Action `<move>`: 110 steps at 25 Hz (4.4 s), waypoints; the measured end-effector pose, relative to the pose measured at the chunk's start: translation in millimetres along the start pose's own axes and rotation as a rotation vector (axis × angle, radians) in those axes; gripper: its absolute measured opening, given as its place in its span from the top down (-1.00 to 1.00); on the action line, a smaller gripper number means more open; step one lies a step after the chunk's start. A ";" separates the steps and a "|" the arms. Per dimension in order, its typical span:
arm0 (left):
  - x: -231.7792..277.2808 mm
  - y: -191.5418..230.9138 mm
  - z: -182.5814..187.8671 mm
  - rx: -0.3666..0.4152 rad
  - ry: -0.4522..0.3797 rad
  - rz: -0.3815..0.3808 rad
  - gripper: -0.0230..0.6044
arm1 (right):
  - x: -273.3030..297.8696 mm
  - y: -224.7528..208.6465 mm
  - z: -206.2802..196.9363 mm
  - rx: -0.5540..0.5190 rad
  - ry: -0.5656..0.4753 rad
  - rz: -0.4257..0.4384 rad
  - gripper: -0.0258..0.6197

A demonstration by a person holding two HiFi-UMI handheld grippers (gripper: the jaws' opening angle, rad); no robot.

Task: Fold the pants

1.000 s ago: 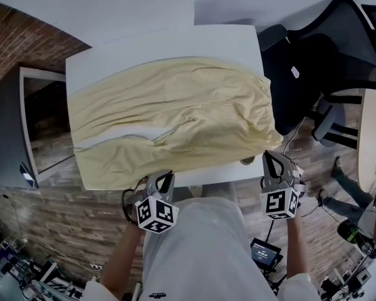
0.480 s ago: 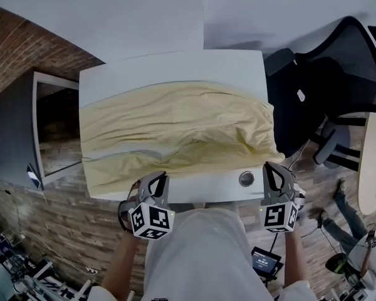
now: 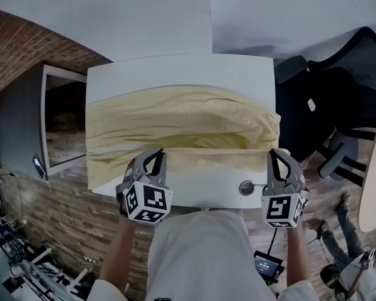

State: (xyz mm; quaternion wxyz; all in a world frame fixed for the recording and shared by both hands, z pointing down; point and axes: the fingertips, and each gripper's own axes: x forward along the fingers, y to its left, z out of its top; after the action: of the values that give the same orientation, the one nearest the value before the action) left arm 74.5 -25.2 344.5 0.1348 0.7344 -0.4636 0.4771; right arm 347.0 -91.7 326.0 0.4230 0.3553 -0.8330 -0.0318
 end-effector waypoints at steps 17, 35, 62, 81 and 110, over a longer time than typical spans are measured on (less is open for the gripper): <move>51.5 66.7 44.5 -0.004 -0.008 -0.012 0.90 | 62.7 -42.6 26.8 -0.003 0.014 -0.030 0.90; 167.4 89.1 37.7 0.060 0.089 -0.042 0.90 | 160.1 -48.4 -13.2 -0.039 0.151 0.002 0.89; 139.7 80.5 15.2 -0.176 0.004 0.049 0.10 | 162.8 -47.5 -2.4 0.025 0.113 -0.066 0.80; 50.2 76.4 -121.5 -0.236 -0.028 0.107 0.28 | 139.6 119.5 106.8 -0.084 -0.073 0.069 0.90; 16.8 85.1 -325.1 -0.129 0.166 0.108 0.34 | 164.8 320.8 219.9 -0.296 -0.133 0.313 0.90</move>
State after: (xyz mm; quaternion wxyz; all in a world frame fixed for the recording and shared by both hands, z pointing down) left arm -179.6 128.3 502.9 0.1939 0.6560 -0.5197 0.5119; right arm -58.4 -8.9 411.1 0.4146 0.1526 -0.8902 -0.1110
